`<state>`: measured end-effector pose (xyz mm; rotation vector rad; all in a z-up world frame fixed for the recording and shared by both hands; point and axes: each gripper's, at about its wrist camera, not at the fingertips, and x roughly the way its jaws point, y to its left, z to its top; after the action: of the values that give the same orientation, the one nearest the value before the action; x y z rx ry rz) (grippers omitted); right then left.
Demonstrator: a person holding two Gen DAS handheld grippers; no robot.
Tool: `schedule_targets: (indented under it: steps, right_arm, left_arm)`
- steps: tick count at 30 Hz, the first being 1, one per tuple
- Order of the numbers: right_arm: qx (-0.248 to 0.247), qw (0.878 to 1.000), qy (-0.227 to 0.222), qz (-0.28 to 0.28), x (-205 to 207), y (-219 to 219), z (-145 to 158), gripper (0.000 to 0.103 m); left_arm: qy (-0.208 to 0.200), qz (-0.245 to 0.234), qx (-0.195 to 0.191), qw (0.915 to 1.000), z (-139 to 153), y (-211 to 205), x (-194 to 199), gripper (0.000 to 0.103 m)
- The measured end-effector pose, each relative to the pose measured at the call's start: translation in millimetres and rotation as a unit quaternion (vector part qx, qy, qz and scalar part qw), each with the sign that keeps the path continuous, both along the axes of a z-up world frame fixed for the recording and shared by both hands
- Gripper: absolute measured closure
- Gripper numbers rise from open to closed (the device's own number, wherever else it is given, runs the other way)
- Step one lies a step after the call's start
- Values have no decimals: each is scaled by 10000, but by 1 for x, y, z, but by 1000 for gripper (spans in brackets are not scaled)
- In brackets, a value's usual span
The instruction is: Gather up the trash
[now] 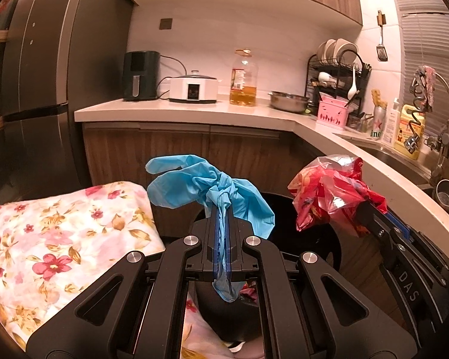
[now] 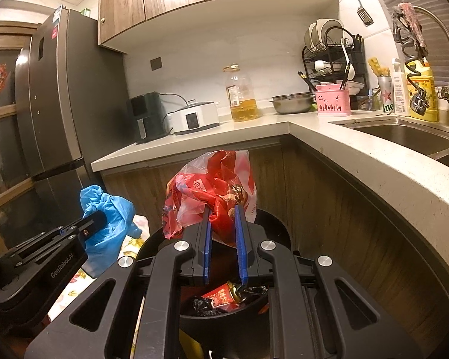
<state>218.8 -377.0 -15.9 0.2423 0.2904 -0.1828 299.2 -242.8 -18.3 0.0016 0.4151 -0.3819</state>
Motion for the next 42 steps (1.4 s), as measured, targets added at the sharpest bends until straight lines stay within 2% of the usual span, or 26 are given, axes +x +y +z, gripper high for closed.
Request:
schedule_targets:
  steps: [21, 25, 26, 28, 30, 32, 36, 38, 39, 41, 42]
  right_arm:
    - [105, 9999, 1, 109, 13, -5, -2, 87]
    - [166, 9998, -44, 142, 16, -11, -2, 74]
    - [181, 9997, -45, 134, 16, -12, -2, 67]
    - [224, 9997, -36, 112, 18, -15, -3, 64]
    - [246, 9996, -9, 99, 18, -16, -4, 61]
    - [263, 9996, 5, 81, 18, -16, -5, 51]
    - [211, 9997, 45, 108, 16, -12, -7, 41]
    - [212, 9996, 90, 133, 15, -9, -7, 28]
    - [215, 9996, 119, 142, 14, -8, -7, 26]
    - [229, 9995, 166, 132, 12, -7, -6, 15]
    - [233, 9995, 186, 142, 11, -5, -6, 14]
  left_arm:
    - [2, -254, -60, 9997, -7, -13, 12, 101]
    - [-5, -329, -56, 9994, -10, -14, 13, 97]
    - [-5, -344, -55, 9994, -10, -14, 14, 94]
    - [-9, -348, -40, 9994, -11, -14, 15, 87]
    - [-12, -338, -28, 9994, -12, -15, 15, 74]
    - [-27, -294, -34, 9996, -12, -13, 14, 65]
    - [-9, -180, -76, 9998, -12, -4, 13, 47]
    - [-3, -114, -98, 9999, -12, 2, 9, 39]
    - [-19, -35, -100, 9999, -12, 7, 7, 35]
    - [-45, 60, -71, 9999, -12, 17, 1, 30]
    - [-61, 118, -27, 9999, -12, 23, -3, 27]
